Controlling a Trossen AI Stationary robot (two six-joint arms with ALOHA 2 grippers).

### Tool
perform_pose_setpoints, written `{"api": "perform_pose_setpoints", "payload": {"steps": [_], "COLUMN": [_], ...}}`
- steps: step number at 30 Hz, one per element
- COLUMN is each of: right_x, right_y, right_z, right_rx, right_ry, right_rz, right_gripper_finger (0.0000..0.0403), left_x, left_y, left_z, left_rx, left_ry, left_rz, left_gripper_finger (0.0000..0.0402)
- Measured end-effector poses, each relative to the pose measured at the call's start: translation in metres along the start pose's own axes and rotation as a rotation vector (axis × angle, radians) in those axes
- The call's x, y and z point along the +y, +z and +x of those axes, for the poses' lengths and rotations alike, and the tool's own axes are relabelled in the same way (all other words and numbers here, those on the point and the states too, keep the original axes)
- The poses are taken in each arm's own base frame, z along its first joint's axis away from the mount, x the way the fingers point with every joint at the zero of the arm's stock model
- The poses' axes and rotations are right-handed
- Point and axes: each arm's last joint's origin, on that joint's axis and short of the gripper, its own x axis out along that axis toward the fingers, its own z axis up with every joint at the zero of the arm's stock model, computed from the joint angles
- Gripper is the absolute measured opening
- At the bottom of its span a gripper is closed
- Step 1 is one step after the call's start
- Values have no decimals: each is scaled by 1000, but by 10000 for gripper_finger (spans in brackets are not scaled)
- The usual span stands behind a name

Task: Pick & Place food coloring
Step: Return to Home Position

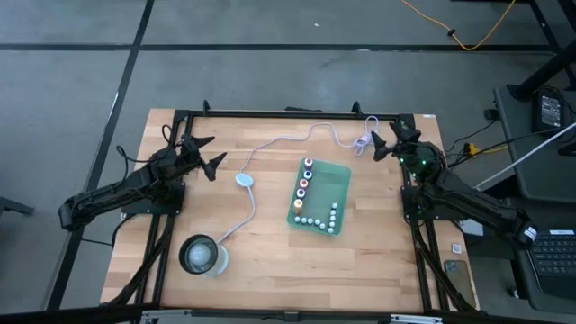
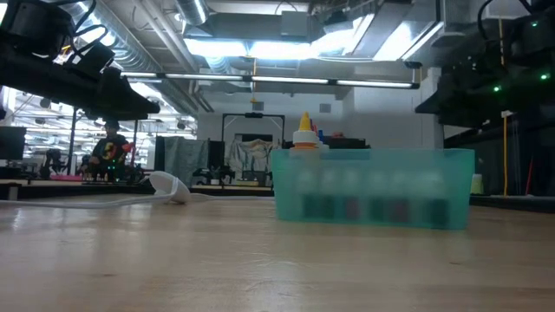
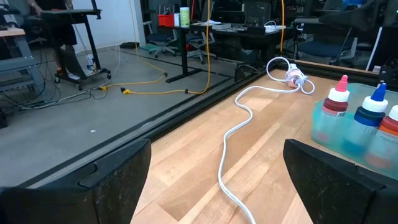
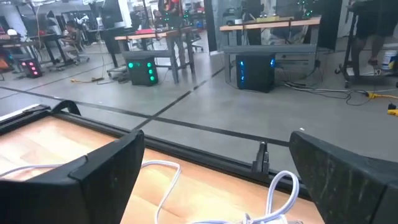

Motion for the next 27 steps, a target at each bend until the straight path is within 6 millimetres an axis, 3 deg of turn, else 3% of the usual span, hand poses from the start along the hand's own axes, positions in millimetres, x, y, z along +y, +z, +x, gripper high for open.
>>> {"api": "perform_pose_setpoints", "payload": {"steps": [15, 27], "right_x": [-6, -6], "right_y": [-30, -32], "right_z": [-3, -2], "right_rx": [141, 155], "right_ry": [-26, -24], "right_rz": [0, -56], "right_gripper_finger": [400, 400], "left_x": [0, 0], "left_y": [0, 0], "left_z": [0, 0], "left_rx": [0, 0], "left_ry": [0, 0], "left_rz": [0, 0], "left_gripper_finger": [361, 361]}}
